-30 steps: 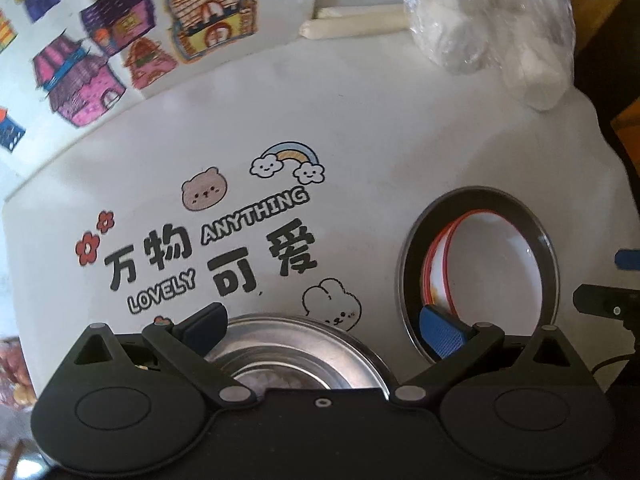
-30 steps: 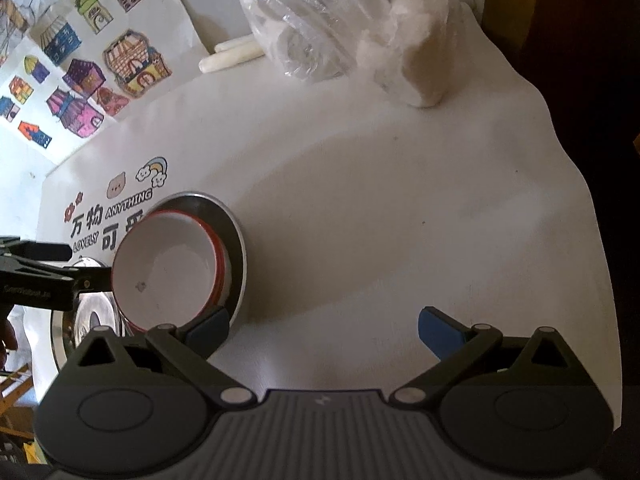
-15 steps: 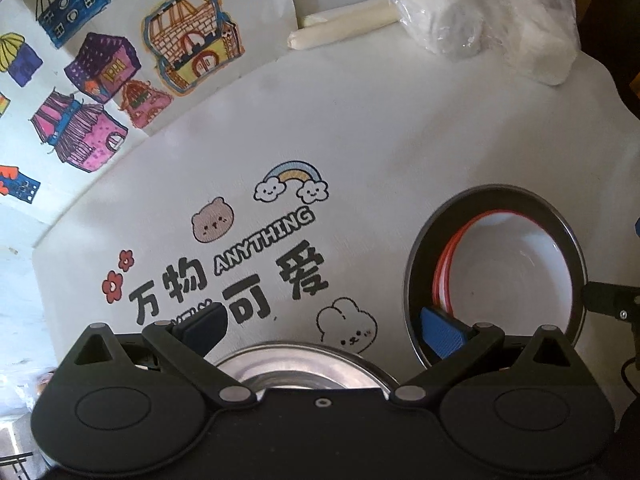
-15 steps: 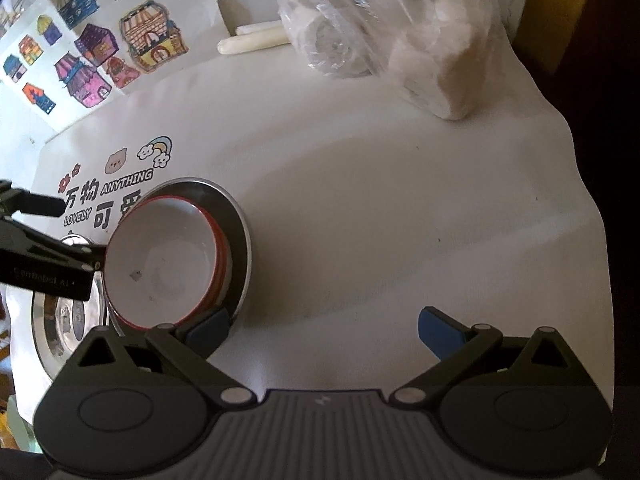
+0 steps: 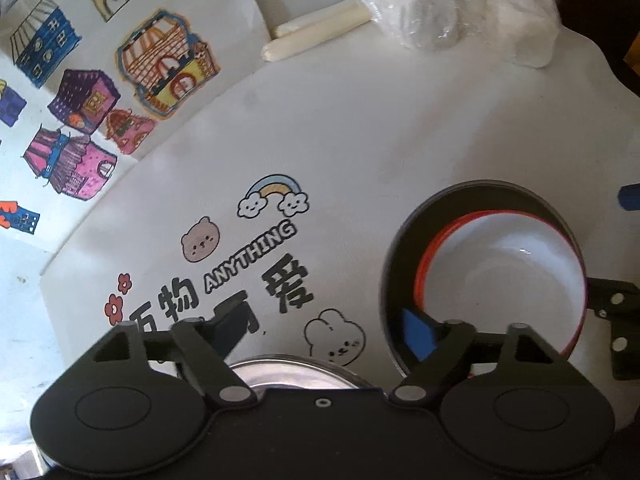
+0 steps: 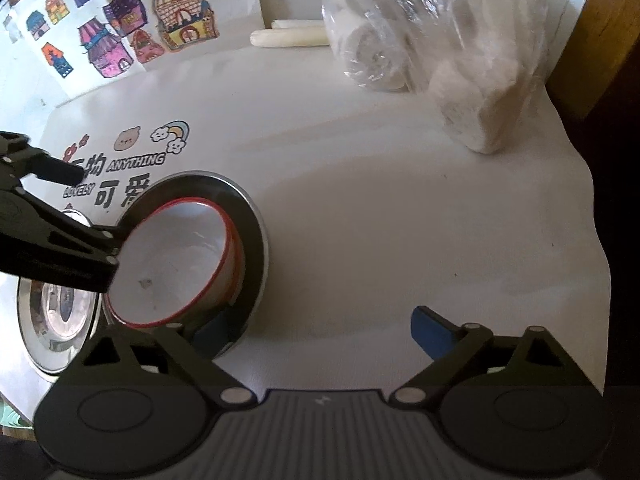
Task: Organize plates and bowls
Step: 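Close both tools on the steel bowl rim holding the nested bowls, then lift the steel bowl with both tools and carry it over the steel plates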
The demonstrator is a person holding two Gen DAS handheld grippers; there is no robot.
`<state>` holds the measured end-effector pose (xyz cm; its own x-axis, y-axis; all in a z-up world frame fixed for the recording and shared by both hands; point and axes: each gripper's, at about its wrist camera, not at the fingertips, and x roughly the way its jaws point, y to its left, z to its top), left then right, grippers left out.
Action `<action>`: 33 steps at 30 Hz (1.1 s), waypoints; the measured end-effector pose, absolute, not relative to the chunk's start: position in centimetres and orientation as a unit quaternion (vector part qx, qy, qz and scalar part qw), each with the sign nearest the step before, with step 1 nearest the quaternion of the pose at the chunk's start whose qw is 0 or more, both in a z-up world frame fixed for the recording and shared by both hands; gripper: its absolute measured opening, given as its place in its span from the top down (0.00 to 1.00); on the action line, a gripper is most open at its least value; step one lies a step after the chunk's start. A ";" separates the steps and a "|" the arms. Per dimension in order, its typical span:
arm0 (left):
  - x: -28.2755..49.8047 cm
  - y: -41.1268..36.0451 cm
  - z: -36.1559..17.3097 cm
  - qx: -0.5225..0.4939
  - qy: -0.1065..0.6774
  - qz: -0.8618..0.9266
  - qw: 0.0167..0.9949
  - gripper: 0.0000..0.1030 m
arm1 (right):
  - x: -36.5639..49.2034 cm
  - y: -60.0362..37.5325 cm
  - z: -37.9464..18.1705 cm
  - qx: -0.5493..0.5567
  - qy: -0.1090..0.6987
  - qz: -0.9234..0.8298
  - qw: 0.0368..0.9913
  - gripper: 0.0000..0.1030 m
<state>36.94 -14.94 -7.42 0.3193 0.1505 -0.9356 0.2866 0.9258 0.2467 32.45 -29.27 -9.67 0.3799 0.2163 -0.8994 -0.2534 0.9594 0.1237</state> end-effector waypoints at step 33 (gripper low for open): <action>36.2 -13.1 -8.7 -0.043 0.620 -0.071 0.781 0.90 | 34.2 -31.1 -10.6 0.135 0.584 0.197 0.776 0.85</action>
